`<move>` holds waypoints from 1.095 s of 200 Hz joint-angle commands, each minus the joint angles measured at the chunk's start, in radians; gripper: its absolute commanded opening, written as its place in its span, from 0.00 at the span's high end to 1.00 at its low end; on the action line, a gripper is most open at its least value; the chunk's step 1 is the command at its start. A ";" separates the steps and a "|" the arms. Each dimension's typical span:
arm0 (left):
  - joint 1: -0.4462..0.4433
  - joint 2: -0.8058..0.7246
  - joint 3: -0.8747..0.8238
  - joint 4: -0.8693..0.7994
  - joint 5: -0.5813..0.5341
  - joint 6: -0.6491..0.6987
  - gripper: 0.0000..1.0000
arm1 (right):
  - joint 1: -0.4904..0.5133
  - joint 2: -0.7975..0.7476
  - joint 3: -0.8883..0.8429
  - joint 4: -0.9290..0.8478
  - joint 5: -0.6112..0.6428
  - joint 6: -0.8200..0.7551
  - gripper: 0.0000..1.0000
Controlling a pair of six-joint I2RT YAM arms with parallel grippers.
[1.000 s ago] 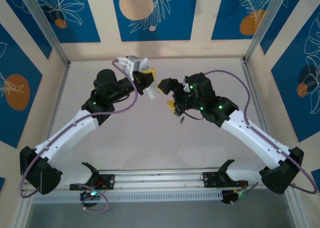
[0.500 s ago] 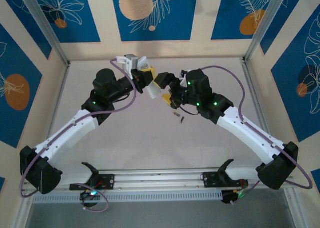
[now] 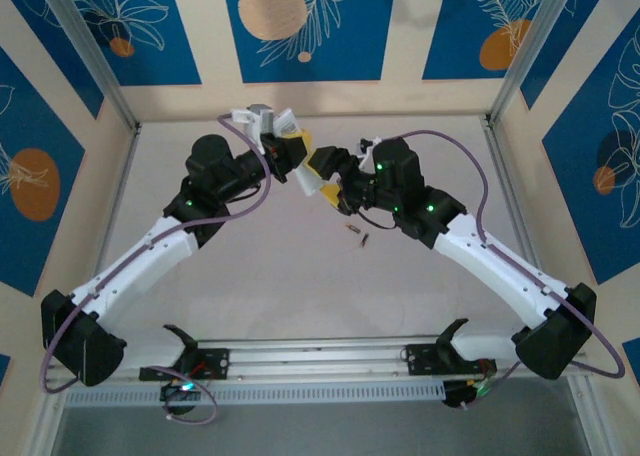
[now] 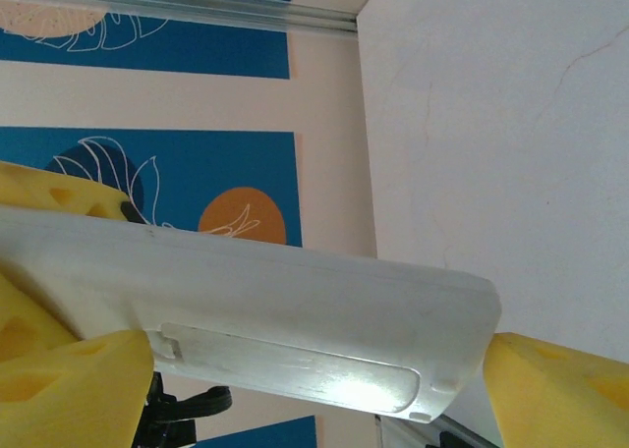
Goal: Load the batteries into the remote control
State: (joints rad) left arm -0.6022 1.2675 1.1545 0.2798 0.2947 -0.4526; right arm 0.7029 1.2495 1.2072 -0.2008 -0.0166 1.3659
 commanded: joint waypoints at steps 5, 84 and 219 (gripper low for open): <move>-0.006 0.000 0.037 0.076 0.057 -0.061 1.00 | 0.004 0.010 -0.020 0.035 -0.019 -0.010 0.15; -0.007 -0.015 -0.004 0.183 0.169 -0.048 1.00 | -0.005 0.043 0.024 -0.117 0.010 0.012 0.16; -0.006 -0.076 0.016 -0.062 0.025 0.301 1.00 | -0.028 0.099 0.069 -0.374 -0.084 0.089 0.19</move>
State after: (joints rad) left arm -0.5957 1.2537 1.1301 0.1352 0.3305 -0.1978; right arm 0.6857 1.3308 1.3010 -0.4686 -0.1089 1.4227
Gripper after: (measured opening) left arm 0.210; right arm 0.810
